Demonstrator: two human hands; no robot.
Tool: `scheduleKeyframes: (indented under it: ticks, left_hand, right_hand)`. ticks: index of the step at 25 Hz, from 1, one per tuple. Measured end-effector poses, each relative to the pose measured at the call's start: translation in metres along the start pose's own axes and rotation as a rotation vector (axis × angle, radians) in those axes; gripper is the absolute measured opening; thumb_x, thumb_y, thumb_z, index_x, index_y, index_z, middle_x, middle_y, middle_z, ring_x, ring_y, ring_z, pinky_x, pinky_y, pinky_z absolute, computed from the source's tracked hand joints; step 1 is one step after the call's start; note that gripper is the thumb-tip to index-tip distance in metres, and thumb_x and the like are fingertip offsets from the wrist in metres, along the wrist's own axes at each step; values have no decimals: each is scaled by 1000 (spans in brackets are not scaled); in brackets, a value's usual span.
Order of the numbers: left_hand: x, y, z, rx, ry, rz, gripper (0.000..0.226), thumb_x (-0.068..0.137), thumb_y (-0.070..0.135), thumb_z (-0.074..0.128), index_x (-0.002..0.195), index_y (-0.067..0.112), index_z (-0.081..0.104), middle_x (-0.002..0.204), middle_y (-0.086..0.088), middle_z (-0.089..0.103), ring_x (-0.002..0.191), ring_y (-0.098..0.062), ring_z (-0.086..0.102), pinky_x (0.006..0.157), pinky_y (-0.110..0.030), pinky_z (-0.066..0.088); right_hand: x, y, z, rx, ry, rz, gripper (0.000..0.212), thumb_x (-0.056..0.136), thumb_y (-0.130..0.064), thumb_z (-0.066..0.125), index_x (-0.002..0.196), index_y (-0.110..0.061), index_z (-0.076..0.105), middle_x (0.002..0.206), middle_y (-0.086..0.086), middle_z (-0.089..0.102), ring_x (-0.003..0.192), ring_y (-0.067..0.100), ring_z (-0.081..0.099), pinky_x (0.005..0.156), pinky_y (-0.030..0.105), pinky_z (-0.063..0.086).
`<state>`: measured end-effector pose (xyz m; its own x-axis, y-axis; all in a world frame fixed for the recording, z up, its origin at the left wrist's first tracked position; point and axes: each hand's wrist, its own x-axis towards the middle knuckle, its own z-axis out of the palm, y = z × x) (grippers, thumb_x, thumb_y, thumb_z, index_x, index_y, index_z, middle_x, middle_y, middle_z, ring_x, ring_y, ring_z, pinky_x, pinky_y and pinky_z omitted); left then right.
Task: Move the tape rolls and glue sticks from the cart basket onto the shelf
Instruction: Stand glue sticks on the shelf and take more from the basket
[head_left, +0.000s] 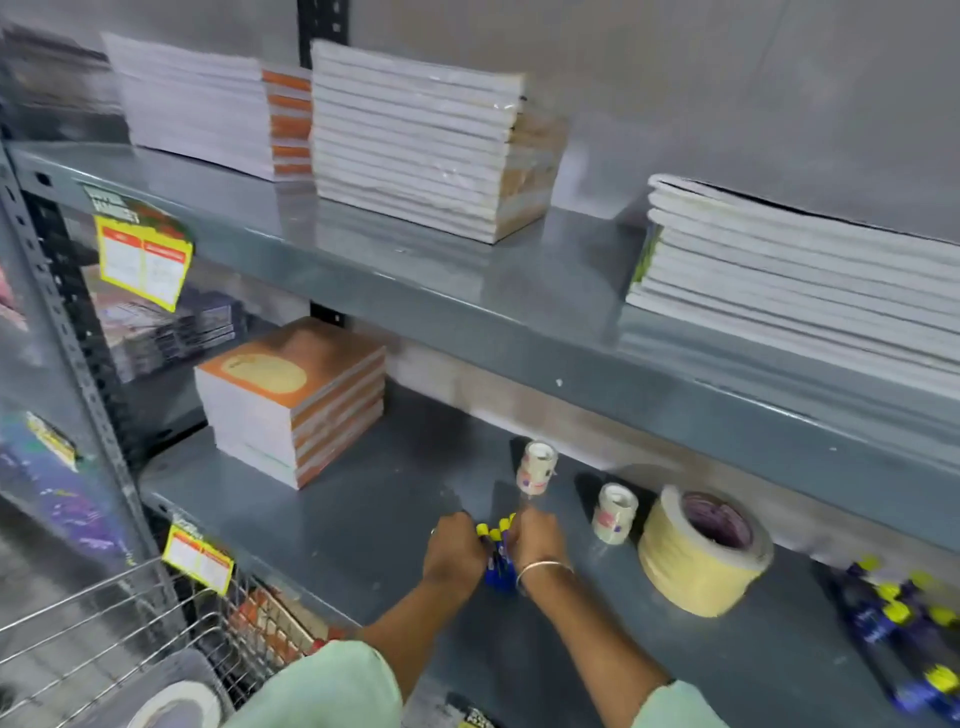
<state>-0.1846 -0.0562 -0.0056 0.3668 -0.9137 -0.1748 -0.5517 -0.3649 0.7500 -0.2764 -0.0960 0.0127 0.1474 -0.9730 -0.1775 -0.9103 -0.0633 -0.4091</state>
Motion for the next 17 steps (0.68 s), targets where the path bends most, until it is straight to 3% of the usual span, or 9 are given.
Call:
scheduleKeyframes:
  ticks: [6, 11, 14, 16, 17]
  left_hand:
    - [1, 9, 9, -25, 42, -85, 7, 82, 6, 53, 75, 5, 53, 103, -22, 65, 94, -36, 61, 67, -34, 46]
    - [9, 0, 2, -28, 55, -141, 31, 82, 5, 54, 56, 12, 38, 102, -22, 66, 90, -35, 61, 63, -32, 41]
    - [11, -5, -6, 45, 47, -135, 10, 85, 9, 54, 77, 3, 53, 107, -22, 63, 99, -36, 61, 69, -35, 47]
    - [11, -11, -14, 66, 75, -153, 20, 86, 15, 56, 95, -4, 55, 111, -23, 62, 102, -37, 59, 77, -39, 50]
    - [10, -13, -20, 34, 87, -178, 24, 85, 17, 57, 94, -5, 56, 110, -24, 62, 102, -39, 59, 78, -39, 50]
  right_hand:
    - [2, -1, 8, -167, 33, -49, 22, 87, 1, 40, 100, 5, 57, 115, 28, 62, 106, 40, 59, 85, 42, 49]
    - [7, -9, 12, -158, 8, -49, 22, 87, -1, 47, 107, 3, 57, 118, 26, 61, 110, 40, 58, 88, 41, 49]
    - [7, -16, 16, -152, -18, -45, 24, 89, -6, 50, 110, 2, 55, 120, 24, 61, 111, 39, 58, 89, 40, 49]
    - [4, -20, 16, -144, -26, -45, 26, 89, -12, 53, 110, 2, 55, 119, 23, 61, 111, 38, 58, 89, 39, 49]
    - [4, -23, 16, -115, -30, -28, 28, 88, -16, 55, 110, 2, 55, 118, 22, 62, 111, 38, 58, 89, 39, 49]
